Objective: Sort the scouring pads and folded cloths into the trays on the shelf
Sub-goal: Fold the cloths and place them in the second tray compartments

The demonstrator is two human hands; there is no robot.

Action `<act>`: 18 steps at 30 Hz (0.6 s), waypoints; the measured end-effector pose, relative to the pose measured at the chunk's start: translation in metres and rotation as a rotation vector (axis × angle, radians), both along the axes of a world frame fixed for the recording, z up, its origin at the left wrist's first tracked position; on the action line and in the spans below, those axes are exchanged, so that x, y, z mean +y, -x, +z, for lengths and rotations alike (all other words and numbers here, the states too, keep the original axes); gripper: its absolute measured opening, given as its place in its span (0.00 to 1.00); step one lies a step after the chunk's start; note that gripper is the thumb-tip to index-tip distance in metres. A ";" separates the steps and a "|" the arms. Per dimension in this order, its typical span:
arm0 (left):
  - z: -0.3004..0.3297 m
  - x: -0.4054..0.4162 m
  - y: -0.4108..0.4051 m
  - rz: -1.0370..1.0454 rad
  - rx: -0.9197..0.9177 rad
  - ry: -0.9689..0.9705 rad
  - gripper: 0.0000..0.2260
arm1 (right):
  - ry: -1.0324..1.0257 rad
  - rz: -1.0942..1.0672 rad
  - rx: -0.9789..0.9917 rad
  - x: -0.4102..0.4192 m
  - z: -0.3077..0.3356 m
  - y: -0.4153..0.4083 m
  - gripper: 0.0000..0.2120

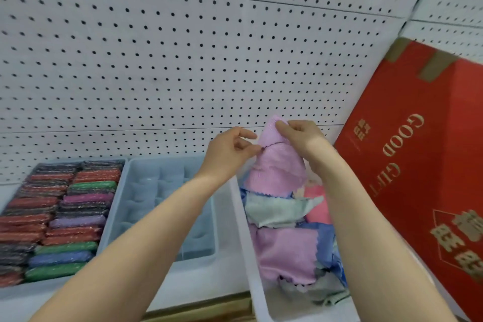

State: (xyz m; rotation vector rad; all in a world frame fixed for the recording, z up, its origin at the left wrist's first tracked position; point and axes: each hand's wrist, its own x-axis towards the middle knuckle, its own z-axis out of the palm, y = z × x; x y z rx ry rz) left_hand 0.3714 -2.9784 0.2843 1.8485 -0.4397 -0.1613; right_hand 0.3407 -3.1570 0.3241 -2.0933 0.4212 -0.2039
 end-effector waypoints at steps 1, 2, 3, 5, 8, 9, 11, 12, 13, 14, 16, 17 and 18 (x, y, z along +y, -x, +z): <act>0.001 0.002 -0.002 -0.012 -0.004 -0.055 0.20 | -0.052 0.010 -0.016 0.003 0.002 0.003 0.23; 0.001 0.005 -0.003 -0.037 -0.014 -0.122 0.23 | -0.118 0.025 -0.032 0.006 0.004 0.005 0.22; 0.001 0.007 -0.004 -0.057 -0.019 -0.154 0.21 | -0.177 0.046 -0.047 0.009 0.005 0.006 0.21; 0.002 0.015 -0.005 -0.032 -0.034 -0.041 0.07 | -0.214 0.077 -0.070 0.016 0.010 0.007 0.20; 0.016 0.031 -0.010 0.071 -0.036 0.077 0.07 | -0.062 0.077 -0.053 0.023 0.016 0.005 0.21; 0.022 0.036 -0.013 0.092 -0.054 0.068 0.07 | 0.004 0.086 -0.032 0.025 0.017 0.005 0.22; 0.034 0.048 -0.016 0.120 -0.123 0.011 0.08 | 0.108 0.138 -0.003 0.034 0.020 0.004 0.21; 0.041 0.055 -0.017 0.134 -0.158 -0.018 0.08 | 0.161 0.153 -0.025 0.041 0.022 0.002 0.20; 0.049 0.061 -0.018 0.146 -0.190 -0.043 0.08 | 0.191 0.163 -0.080 0.049 0.025 0.000 0.18; 0.057 0.068 -0.018 0.156 -0.229 -0.068 0.09 | 0.198 0.184 -0.146 0.060 0.029 -0.001 0.16; 0.073 0.082 -0.020 0.132 -0.299 -0.106 0.10 | 0.195 0.280 -0.225 0.083 0.036 -0.006 0.16; 0.079 0.090 -0.022 0.092 -0.311 -0.107 0.10 | 0.203 0.324 -0.237 0.094 0.037 -0.010 0.14; 0.086 0.099 -0.022 0.046 -0.315 -0.102 0.09 | 0.216 0.349 -0.240 0.103 0.037 -0.014 0.09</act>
